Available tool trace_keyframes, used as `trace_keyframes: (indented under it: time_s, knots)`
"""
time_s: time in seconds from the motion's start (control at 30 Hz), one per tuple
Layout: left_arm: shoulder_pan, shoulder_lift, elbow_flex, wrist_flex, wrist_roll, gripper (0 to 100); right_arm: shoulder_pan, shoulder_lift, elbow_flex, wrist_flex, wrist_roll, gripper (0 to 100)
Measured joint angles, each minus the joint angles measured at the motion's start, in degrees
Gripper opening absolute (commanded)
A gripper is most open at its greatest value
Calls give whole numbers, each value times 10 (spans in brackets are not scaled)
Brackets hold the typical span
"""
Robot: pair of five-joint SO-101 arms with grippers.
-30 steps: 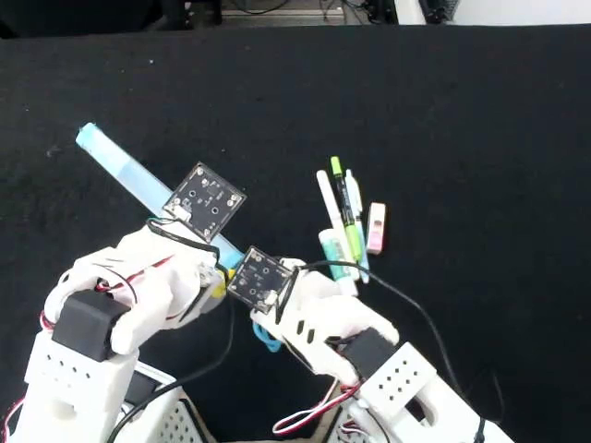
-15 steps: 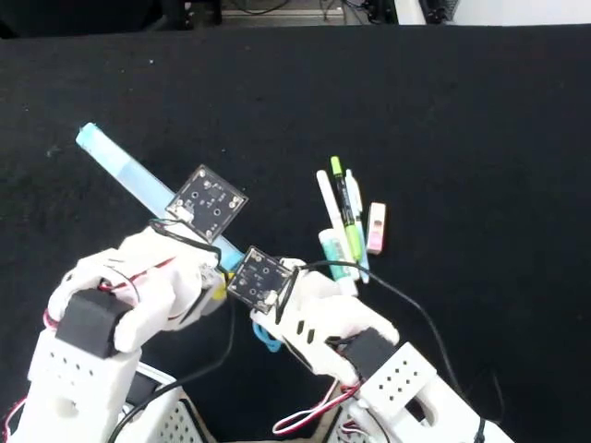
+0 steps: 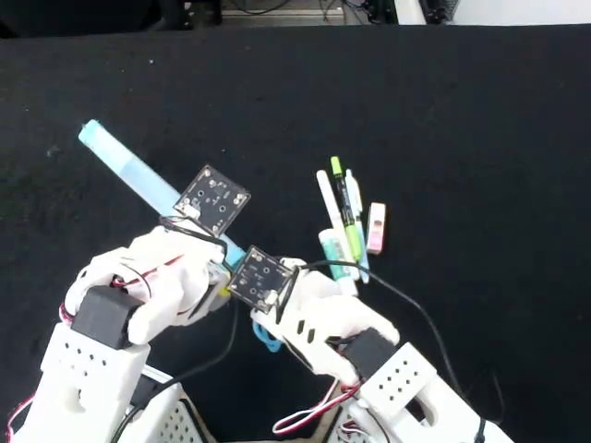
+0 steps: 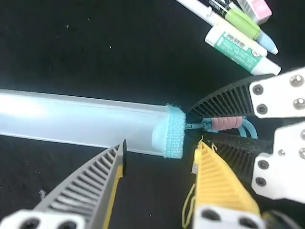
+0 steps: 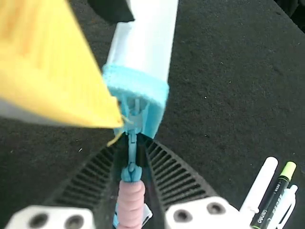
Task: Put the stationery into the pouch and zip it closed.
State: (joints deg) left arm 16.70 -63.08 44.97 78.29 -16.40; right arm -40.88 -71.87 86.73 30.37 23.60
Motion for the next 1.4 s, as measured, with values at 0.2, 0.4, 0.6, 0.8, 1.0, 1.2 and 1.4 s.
trace_keyframes:
  time_s: [0.2,0.4,0.6,0.8,1.0,1.2,1.4]
  knots:
    - [1,-6,25,-36,3,234,0,0,0,0,0,11]
    - [1,-6,25,-40,3,216,0,0,0,0,0,11]
    - [4,-7,25,-40,3,27,0,0,0,0,0,11]
    - [4,-3,9,-40,5,28,0,-4,-1,-3,-1,11]
    - [-1,-62,7,-40,4,30,4,-7,-3,2,1,11]
    - [-98,-149,6,-40,5,30,47,0,-4,4,-4,11]
    - [-164,-200,6,-40,5,34,47,0,-5,4,-4,11]
